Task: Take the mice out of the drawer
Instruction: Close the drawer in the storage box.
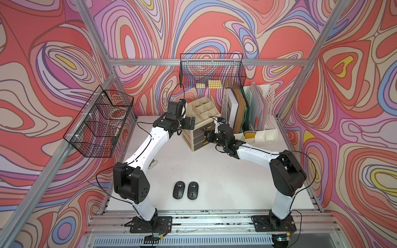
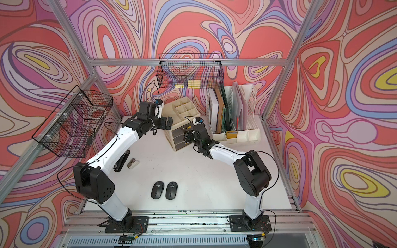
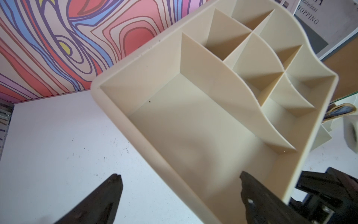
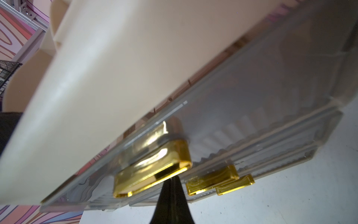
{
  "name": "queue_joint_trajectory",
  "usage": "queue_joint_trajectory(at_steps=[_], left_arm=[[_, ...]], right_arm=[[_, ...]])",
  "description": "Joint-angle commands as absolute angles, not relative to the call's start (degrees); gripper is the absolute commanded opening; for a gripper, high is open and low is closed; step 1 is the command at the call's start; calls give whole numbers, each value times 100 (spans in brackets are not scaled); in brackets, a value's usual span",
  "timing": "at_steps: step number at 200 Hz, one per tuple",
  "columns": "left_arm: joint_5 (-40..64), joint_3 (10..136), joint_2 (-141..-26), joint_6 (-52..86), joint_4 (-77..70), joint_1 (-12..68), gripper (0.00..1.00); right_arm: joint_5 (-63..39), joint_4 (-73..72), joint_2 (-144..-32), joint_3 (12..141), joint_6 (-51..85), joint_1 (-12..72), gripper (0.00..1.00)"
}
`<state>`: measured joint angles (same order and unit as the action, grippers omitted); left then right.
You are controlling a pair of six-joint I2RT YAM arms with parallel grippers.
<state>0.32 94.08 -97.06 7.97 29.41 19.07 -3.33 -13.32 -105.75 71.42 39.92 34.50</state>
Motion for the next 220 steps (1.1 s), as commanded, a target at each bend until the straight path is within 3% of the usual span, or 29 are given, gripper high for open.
queue_joint_trajectory(at_steps=[1,92,158,220], left_arm=[[88,9407,-9536,844,3093,1881,99],[117,9386,-9521,844,3097,1878,99],[332,9377,-9422,732,3094,1874,99],[555,9425,-9361,502,3161,1880,99]], right_arm=[[-363,-1621,-10541,7121,4021,3389,1],[-747,-2154,-10187,6636,4346,3089,12],[-718,-3120,-9387,5386,5419,3041,36],[-486,-4189,-9493,4828,6679,3041,45]])
